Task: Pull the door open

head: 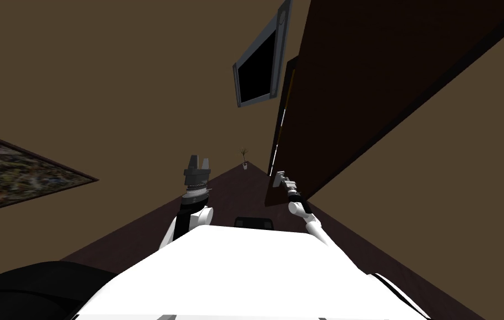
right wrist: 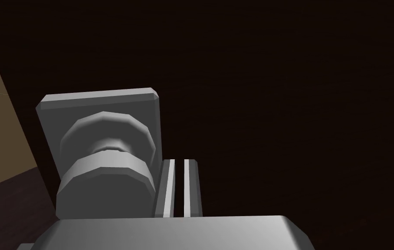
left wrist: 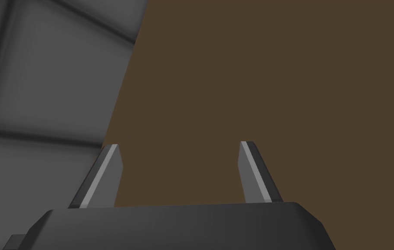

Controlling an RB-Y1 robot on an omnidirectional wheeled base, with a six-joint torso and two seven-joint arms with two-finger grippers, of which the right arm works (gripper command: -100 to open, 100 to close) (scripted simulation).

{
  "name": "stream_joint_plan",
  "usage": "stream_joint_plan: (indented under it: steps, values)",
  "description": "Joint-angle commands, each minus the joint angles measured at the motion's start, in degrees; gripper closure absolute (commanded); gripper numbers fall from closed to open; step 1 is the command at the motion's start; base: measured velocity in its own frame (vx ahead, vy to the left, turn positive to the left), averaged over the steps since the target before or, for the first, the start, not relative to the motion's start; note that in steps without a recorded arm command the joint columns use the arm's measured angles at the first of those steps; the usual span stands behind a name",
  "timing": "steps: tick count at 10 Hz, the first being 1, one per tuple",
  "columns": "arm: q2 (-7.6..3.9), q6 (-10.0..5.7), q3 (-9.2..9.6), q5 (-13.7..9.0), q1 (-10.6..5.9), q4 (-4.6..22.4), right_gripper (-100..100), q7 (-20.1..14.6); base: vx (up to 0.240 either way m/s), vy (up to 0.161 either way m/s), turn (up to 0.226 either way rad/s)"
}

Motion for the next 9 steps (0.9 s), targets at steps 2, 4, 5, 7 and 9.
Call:
stream_joint_plan:
  steps: [2,4,5,7,9]
  values:
    - [-0.55,0.55,2.55,0.3,0.55,-1.54,-100,-1.05,-0.127,-0.088,0.098]
    - [-0.8,0.54,3.05,0.37,0.65,-1.79,-100,-1.33,-0.07,-0.041,0.023]
    - [-1.04,0.52,3.53,0.44,0.74,-2.04,-100,-1.59,-0.07,-0.045,0.056]
    - [-1.5,0.51,4.41,0.57,0.91,-2.5,-100,-2.09,-0.097,-0.067,0.062]
    - [-1.5,0.51,4.41,0.57,0.91,-2.5,-100,-2.09,-0.047,-0.034,0.018]
